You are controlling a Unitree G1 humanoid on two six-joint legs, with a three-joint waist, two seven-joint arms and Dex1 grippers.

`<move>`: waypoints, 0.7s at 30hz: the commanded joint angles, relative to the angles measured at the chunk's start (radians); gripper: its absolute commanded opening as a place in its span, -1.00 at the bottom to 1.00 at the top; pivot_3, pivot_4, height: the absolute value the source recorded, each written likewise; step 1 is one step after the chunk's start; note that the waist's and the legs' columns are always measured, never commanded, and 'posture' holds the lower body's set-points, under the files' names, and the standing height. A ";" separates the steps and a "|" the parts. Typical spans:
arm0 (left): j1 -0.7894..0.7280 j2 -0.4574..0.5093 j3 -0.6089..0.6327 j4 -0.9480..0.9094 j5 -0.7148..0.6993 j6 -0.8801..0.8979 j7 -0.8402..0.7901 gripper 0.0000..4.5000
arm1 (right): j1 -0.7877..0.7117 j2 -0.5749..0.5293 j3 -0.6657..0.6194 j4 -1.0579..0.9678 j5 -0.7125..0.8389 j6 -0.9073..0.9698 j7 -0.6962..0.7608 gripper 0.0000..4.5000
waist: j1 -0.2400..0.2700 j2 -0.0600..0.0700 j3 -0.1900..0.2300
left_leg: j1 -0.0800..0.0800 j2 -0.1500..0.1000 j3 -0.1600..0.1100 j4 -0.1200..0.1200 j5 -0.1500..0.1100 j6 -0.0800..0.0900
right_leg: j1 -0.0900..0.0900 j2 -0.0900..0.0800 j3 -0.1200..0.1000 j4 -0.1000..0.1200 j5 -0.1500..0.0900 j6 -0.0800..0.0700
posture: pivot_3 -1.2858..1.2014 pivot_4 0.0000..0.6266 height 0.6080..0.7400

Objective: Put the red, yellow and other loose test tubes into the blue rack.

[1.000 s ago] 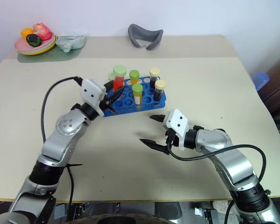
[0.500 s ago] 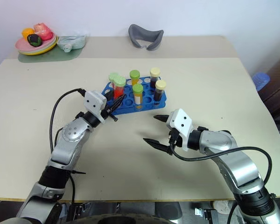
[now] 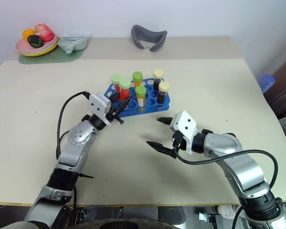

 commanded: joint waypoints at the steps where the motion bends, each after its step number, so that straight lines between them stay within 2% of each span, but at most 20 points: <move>1: -0.013 -0.004 0.016 0.004 0.020 -0.033 0.005 -0.66 | -0.001 -0.002 -0.023 -0.037 0.013 -0.008 -0.001 1.00 | 0.000 0.000 0.000 | 0.000 0.000 0.000 0.000 0.000 0.000 | 0.000 0.000 0.000 0.000 0.000 0.000 | 0.03 -0.52 1.00; 21: 0.006 -0.005 0.047 0.024 0.012 -0.028 -0.001 -0.66 | -0.011 0.001 -0.010 -0.018 -0.002 -0.024 0.007 1.00 | -0.001 0.000 0.000 | 0.000 0.000 0.000 0.000 0.000 0.000 | 0.000 0.000 0.000 0.000 0.000 0.000 | 0.03 -0.52 1.00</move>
